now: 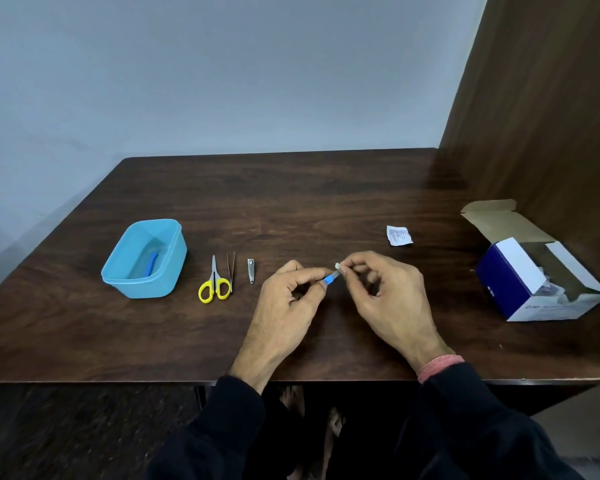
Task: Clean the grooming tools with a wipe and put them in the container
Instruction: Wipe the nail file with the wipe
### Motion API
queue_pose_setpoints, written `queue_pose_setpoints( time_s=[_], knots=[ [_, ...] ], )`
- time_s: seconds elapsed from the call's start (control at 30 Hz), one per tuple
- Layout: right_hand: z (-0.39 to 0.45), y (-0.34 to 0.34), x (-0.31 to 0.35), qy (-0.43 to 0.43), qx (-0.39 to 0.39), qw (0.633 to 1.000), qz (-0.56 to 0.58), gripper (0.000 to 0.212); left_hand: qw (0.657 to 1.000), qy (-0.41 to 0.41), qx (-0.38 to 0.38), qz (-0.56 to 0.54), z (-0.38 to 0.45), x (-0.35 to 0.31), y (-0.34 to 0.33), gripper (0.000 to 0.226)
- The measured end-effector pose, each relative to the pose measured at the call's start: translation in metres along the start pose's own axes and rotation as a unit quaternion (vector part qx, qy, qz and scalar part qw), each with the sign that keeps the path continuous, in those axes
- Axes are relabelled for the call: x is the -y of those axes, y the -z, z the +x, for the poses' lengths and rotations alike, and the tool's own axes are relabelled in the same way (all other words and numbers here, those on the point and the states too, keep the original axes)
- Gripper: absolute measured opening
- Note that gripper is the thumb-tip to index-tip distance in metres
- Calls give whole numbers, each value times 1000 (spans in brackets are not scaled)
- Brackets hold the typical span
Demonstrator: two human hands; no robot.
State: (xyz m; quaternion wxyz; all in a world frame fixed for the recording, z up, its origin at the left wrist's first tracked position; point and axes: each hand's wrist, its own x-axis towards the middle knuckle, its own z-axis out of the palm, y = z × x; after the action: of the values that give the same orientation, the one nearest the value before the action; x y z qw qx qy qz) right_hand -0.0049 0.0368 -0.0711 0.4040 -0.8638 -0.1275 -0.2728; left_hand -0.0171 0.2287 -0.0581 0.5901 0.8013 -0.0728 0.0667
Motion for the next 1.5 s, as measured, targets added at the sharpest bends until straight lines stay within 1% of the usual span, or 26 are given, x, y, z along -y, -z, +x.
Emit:
queue_pose_setpoints(
  time_s=[0.07,0.13,0.27,0.4,0.5,0.63,0.73,0.77,0.87,1.0,1.1,1.33,1.5],
  knots=[
    [-1,0,1,16,8,1000,2,13,1000,0,2,0,0,1,0,31],
    [0,1,1,8,-2,1000,-7,13,1000,0,0,-1,1,1,0,33],
    [-2,0,1,24,15,1000,2,13,1000,6,-2,6,1,4,-1,24],
    [-1,1,1,8,-6,1000,-5,15,1000,12,-2,5,1,4,-1,24],
    [-2,1,3,38,22,999,-8,12,1000,0,-1,5,2,6,0,27],
    [0,1,1,2,-22,1000,-9,13,1000,9,-2,1,2,6,-1,23],
    [-3,0,3,39,16,999,-10,12,1000,4,-3,0,2,6,-1,24],
    [-2,0,2,35,11,999,-14,11,1000,4,-3,2,3,7,-1,25],
    [2,1,-2,-40,-47,998,-12,12,1000,10,-4,4,3,8,-2,25],
    [0,0,2,-14,-33,999,-10,13,1000,14,-2,1,3,8,-2,27],
    [4,2,0,-53,-51,997,-33,11,1000,12,-1,1,2,7,-2,29],
    [4,2,-1,-55,-45,997,-30,12,1000,5,-1,11,1,3,-1,26],
    [6,2,-2,-72,-52,996,-29,13,1000,3,4,8,1,1,0,29]
  ],
)
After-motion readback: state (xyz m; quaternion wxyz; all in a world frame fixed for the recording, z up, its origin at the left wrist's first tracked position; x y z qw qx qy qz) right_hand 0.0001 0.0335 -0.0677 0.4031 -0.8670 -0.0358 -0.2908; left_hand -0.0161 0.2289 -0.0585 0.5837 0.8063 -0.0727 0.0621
